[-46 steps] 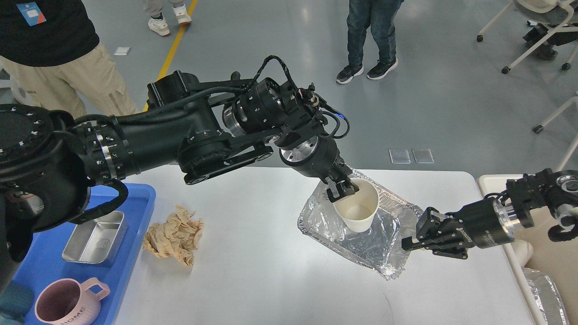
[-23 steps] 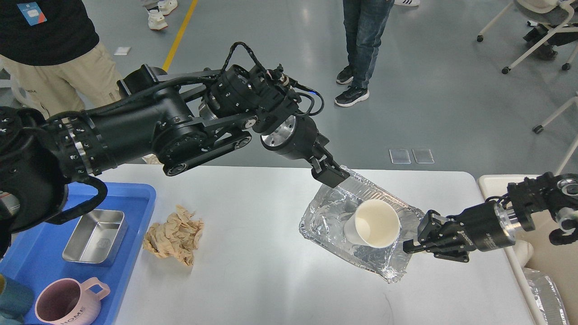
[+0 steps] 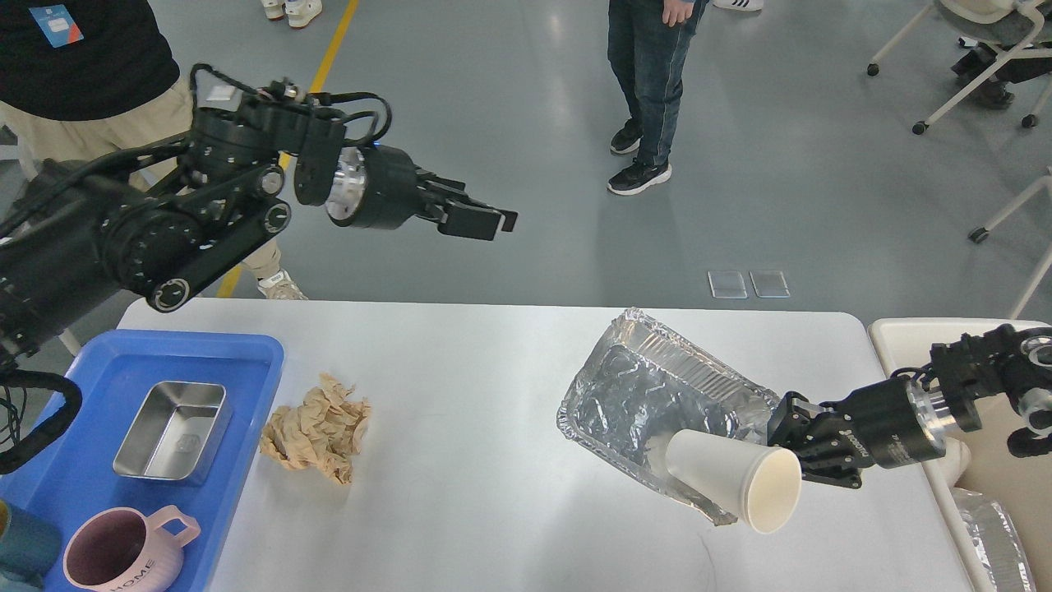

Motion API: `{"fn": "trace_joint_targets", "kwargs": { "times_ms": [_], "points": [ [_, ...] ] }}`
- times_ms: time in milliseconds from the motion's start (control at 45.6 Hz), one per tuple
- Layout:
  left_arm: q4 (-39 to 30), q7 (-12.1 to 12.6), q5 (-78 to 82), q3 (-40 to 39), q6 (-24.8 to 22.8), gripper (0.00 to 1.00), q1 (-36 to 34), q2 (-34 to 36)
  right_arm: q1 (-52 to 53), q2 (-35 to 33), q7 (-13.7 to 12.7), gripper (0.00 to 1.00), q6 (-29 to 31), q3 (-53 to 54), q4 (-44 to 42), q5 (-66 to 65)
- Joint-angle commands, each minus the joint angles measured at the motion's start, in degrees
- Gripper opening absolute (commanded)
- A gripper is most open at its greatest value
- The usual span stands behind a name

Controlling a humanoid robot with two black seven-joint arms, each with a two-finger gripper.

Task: Tidy desktop
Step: 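Open the left gripper and withdraw the left arm from the foil tray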

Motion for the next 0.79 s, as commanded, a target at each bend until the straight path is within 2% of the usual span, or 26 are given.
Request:
{"fn": "trace_joint_targets", "kwargs": {
  "times_ms": [0,66,110,285,329,526,767],
  "points": [
    [-0.4,0.1,-7.1,-8.3,1.4,0.97,6.7,7.4,0.1,0.2,0.0,0.00,-0.2,0.0,0.1,0.0],
    [-0.6,1.0,-12.4,-11.6,1.5,0.97,11.2,11.0,0.1,0.2,-0.1,0.00,-0.4,0.0,0.0,0.0],
    [-0.6,2.5,-15.6,-13.1,1.6,0.97,14.2,13.2,0.1,0.2,-0.1,0.00,-0.4,0.0,0.0,0.0],
    [-4.0,12.0,-25.6,-14.4,1.4,0.97,21.7,21.9,0.2,0.2,-0.4,0.00,-0.6,0.0,0.1,0.0],
    [-5.7,13.5,-26.4,-14.1,1.1,0.97,23.2,24.5,0.2,0.2,-0.4,0.00,-0.6,0.0,0.1,0.0],
    [-13.2,14.2,-27.4,-14.3,0.9,0.97,29.8,33.9,0.2,-0.1,-0.4,0.00,-0.8,0.0,0.2,0.0],
    [-20.8,14.4,-33.1,-14.4,1.6,0.97,35.9,42.1,0.0,-1.9,-0.4,0.00,-0.7,0.0,0.5,0.1]
  ]
}}
